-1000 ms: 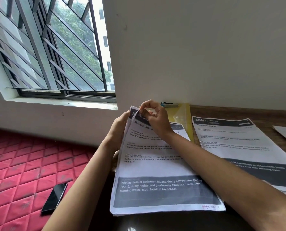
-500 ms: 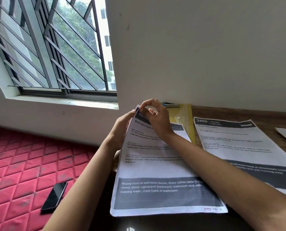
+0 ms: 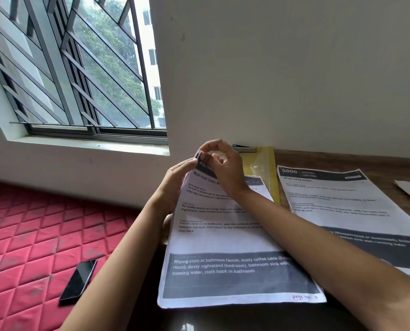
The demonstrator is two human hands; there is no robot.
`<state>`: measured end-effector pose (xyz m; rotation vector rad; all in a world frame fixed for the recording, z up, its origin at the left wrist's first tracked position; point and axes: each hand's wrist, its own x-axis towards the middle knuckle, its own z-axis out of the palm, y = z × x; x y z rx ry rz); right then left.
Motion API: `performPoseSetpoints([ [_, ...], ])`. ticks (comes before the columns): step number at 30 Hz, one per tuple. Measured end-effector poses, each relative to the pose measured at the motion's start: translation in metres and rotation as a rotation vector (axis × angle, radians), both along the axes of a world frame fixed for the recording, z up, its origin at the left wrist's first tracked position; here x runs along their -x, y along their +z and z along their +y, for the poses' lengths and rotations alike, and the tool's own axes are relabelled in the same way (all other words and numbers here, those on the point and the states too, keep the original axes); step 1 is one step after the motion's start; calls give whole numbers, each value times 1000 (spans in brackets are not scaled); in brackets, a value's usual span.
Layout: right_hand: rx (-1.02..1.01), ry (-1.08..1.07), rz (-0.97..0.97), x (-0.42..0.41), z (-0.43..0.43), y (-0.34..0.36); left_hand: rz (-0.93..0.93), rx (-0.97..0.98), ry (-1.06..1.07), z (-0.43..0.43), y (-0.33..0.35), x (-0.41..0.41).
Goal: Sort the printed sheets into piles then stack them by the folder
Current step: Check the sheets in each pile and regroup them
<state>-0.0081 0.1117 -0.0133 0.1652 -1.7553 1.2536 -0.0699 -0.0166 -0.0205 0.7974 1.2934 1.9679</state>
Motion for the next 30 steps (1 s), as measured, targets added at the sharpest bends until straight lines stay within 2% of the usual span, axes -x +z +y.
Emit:
performPoseSetpoints([
  [6,-24,-22,-10,-4,1,1,4,-7,18,-1,1,-3],
  [13,-90,-77,64,-7,3,2,-21,13,15,-2,3,-4],
  [20,-148,-137,26,-7,3,-2,-27,18,29,-4,5,-5],
  [24,-236,-170,6,-12,4,-2,-8,61,82,-5,4,-4],
  [30,-374,-187,25,-17,17,-1,32,18,179,-5,4,-6],
])
